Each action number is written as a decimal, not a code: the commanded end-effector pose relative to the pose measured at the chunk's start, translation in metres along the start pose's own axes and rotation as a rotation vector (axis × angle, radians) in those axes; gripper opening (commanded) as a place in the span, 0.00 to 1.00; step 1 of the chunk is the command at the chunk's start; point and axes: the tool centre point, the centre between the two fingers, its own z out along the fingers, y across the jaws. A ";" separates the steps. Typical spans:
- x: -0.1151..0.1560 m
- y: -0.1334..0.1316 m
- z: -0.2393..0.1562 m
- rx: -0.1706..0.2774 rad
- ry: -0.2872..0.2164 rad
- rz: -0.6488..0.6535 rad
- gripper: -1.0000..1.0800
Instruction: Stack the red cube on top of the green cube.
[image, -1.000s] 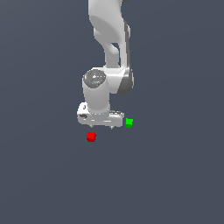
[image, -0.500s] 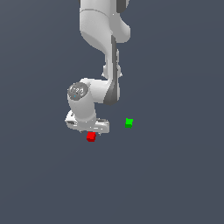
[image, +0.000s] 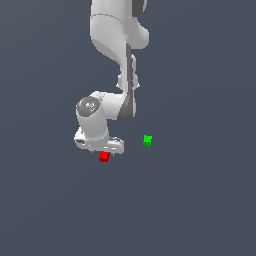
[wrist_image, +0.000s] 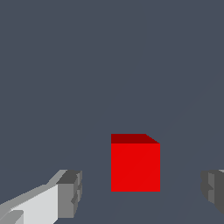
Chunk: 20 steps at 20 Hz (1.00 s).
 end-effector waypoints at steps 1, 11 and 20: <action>0.000 0.000 0.008 0.000 -0.001 0.000 0.96; 0.000 -0.001 0.045 0.001 0.000 -0.001 0.96; 0.000 -0.001 0.045 0.001 0.000 -0.001 0.00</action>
